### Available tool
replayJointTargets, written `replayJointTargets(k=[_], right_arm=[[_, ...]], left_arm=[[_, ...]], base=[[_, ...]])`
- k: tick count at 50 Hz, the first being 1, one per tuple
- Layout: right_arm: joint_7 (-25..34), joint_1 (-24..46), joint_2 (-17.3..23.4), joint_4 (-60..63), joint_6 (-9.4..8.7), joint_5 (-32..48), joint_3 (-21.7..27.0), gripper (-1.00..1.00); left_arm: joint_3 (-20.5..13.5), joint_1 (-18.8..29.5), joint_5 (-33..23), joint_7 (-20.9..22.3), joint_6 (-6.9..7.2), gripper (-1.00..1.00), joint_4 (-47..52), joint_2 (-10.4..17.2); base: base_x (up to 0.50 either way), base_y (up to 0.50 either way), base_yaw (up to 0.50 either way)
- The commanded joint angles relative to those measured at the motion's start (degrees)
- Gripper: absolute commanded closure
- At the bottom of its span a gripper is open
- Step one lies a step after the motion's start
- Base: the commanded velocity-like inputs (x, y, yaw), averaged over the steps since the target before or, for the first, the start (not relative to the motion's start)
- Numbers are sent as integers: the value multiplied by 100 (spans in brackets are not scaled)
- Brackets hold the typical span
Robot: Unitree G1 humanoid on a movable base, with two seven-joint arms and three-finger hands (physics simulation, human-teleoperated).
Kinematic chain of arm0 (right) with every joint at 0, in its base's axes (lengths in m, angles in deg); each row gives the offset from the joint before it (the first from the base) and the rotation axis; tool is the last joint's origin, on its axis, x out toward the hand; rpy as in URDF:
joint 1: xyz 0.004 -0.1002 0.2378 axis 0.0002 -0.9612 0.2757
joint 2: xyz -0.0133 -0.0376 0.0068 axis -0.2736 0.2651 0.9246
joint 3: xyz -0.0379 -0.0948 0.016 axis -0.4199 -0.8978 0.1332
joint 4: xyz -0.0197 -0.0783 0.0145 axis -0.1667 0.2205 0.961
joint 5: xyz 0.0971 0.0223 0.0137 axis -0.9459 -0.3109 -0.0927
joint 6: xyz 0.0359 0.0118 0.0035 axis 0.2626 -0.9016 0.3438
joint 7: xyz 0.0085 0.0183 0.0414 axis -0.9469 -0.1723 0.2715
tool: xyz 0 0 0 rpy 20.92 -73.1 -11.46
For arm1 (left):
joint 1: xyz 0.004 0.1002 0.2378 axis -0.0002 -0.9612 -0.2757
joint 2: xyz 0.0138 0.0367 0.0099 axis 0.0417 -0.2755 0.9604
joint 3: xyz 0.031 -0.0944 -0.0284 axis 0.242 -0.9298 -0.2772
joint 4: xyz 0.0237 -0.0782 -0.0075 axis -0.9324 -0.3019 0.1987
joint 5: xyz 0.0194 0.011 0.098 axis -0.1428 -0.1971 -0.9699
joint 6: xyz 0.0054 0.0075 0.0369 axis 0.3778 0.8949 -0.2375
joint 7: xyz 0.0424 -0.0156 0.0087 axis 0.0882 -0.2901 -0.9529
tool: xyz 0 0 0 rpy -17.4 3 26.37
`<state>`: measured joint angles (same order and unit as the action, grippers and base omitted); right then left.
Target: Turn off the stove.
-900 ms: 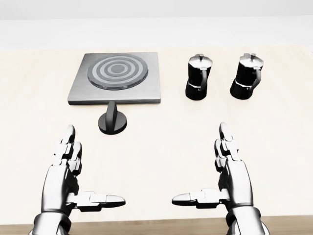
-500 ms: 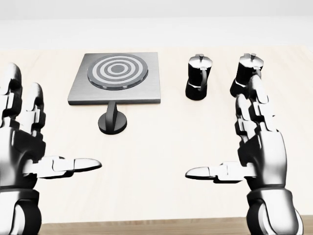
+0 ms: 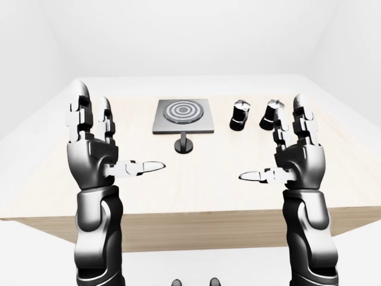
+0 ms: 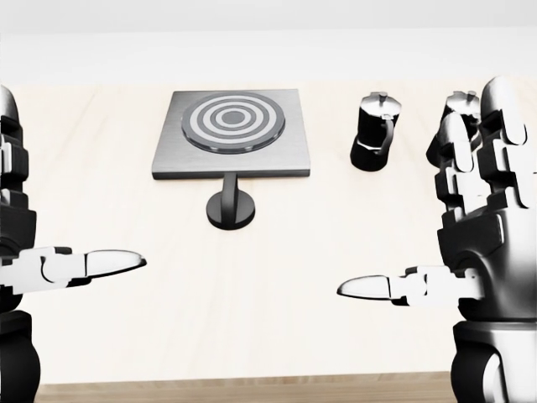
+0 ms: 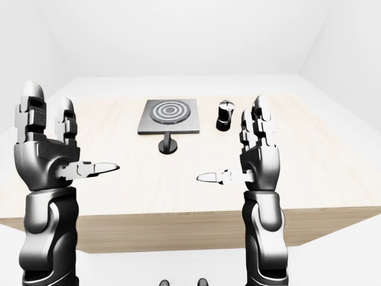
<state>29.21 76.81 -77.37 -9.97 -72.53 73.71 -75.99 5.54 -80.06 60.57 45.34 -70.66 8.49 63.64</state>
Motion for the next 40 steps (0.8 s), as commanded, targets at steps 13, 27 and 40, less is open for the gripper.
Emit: replayJointTargets(k=[13, 27, 40], right_arm=[[69, -74, -29, 102, 0, -23, -12, -100], [70, -102, -33, 115, 0, -5, -18, -100], [42, -112, -44, 118, 0, -10, 15, -100]], left_arm=[[-66, 34, 29, -39, 0, -100, 15, 50], [-47, -31, 34, -7, 0, -100, 81, 42], [-67, -32, 43, -3, 0, -100, 86, 36]], base=[[0, 50, 0], [0, 50, 0], [0, 25, 0]])
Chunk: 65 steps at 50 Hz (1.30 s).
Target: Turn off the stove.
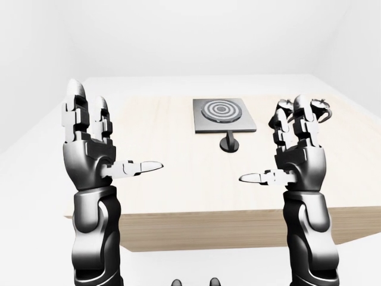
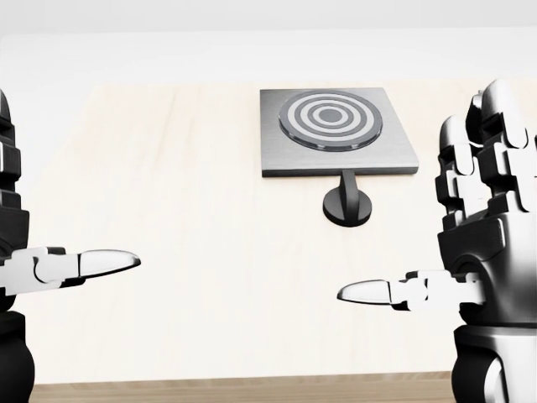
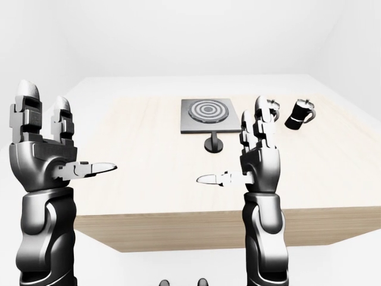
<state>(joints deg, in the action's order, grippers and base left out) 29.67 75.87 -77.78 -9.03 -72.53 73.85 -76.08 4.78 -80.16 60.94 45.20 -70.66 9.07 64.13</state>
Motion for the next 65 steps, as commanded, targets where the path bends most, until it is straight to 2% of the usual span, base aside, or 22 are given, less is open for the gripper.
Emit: replayJointTargets(k=[1, 43, 52, 65], right_arm=[[19, -24, -3, 41, 0, -77, 18, -100], [-3, -88, -18, -172, 0, -11, -8, -100], [-321, -22, 17, -757, 0, 382, 30, -100], [-108, -59, 30, -1607, 0, 445, 49, -100]], left_arm=[[7, -23, 9, 11, 0, -100, 37, -14], [-1, -18, 10, 4, 0, -100, -3, -6], [-7, -33, 0, 14, 0, -100, -35, -6], [-35, -38, 17, 12, 0, -100, -14, 0]], base=[[0, 0, 0], [48, -1, 0], [1, 0, 0], [0, 0, 0]])
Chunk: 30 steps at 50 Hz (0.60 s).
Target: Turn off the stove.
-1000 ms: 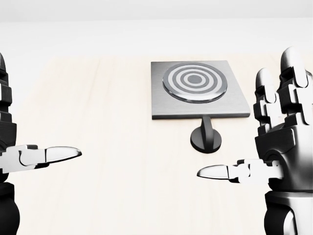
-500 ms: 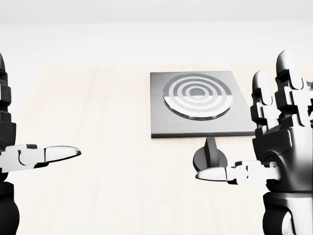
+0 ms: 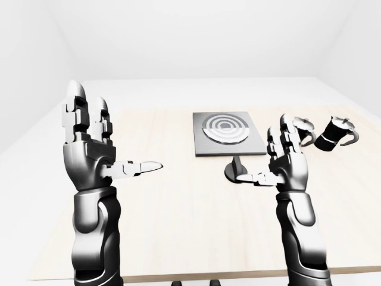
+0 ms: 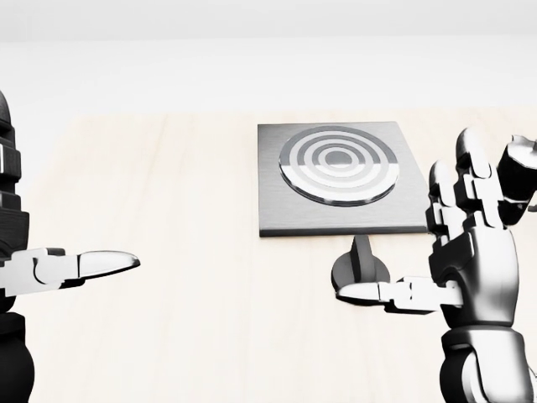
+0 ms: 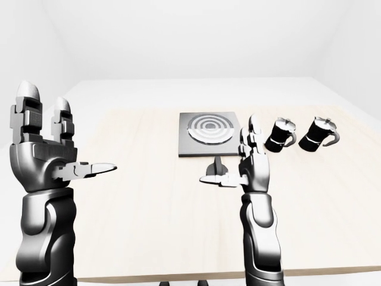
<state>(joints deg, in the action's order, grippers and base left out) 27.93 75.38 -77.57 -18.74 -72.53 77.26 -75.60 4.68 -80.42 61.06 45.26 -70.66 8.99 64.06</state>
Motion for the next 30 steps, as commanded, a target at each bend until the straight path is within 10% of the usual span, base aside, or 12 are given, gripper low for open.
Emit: replayJointTargets(k=[1, 30], right_arm=[[68, 3, 2, -722, 0, 96, -2, -100], [314, 268, 68, -1940, 368, 105, -102, -100]], left_arm=[[-34, -16, 7, 7, 0, -100, -17, 8], [-14, -49, 4, 26, 0, -100, 3, 2]], base=[[0, 0, 0], [0, 0, 0]])
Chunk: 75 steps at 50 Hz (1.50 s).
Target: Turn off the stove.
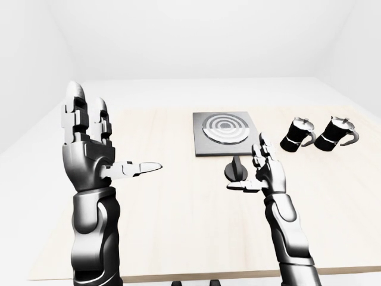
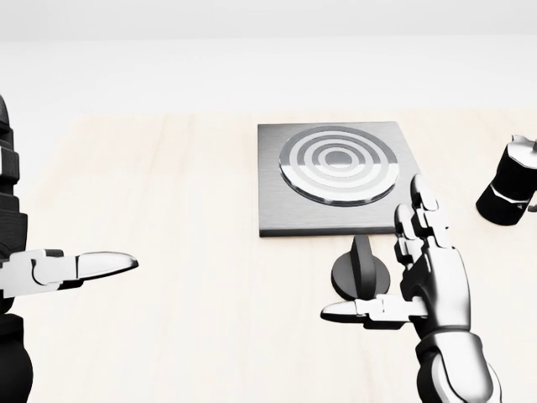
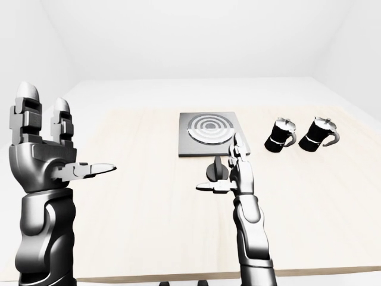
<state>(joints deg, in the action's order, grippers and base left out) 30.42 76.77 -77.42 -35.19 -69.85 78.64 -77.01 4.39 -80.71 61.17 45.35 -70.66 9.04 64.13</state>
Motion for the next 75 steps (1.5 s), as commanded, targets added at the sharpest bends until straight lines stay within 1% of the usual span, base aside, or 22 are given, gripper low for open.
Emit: replayJointTargets(k=[1, 13, 19, 23, 28, 39, 42, 45, 67, 68, 69, 75], right_arm=[[66, 141, 58, -323, 115, -32, 44, -100], [120, 318, 184, -817, 412, -31, 175, -100], [127, 381, 217, -1115, 586, -27, 196, -100], [137, 430, 218, -1383, 732, -11, 176, -100], [155, 477, 228, -1703, 732, -26, 170, -100], [190, 584, 262, -2178, 732, -47, 159, -100], [218, 627, 250, -2290, 732, -242, 206, -100], [213, 659, 282, -2428, 732, -229, 201, -100], [218, 730, 355, -2836, 732, -313, 248, -100], [219, 740, 356, -2894, 732, -302, 244, -100], [301, 859, 332, -3468, 732, -281, 230, -100], [313, 902, 352, -3636, 732, -309, 200, -100]], left_arm=[[21, -30, -12, 23, 0, -100, -1, -8], [-37, -1, 41, 12, 0, -100, 27, 12], [-35, 8, 40, 12, 0, -100, 1, 16], [-43, 10, 49, 3, 0, -100, -7, 20], [-59, 84, 72, -36, 0, -100, 54, 47], [-64, 15, 61, 1, 0, -100, 20, 33], [-63, -7, 56, 7, 0, -100, 37, 31], [-46, -17, 41, 12, 0, -100, 25, 20], [-80, 15, 65, -1, 0, -100, 10, 38], [-81, 12, 64, -1, 0, -100, 6, 38], [-89, 26, 69, -15, 0, -100, 41, 48], [-104, 27, 74, -21, 0, -100, 50, 55]], base=[[0, 0, 0], [0, 0, 0], [0, 0, 0], [0, 0, 0], [0, 0, 0], [0, 0, 0], [0, 0, 0], [0, 0, 0], [0, 0, 0], [0, 0, 0], [0, 0, 0], [0, 0, 0]])
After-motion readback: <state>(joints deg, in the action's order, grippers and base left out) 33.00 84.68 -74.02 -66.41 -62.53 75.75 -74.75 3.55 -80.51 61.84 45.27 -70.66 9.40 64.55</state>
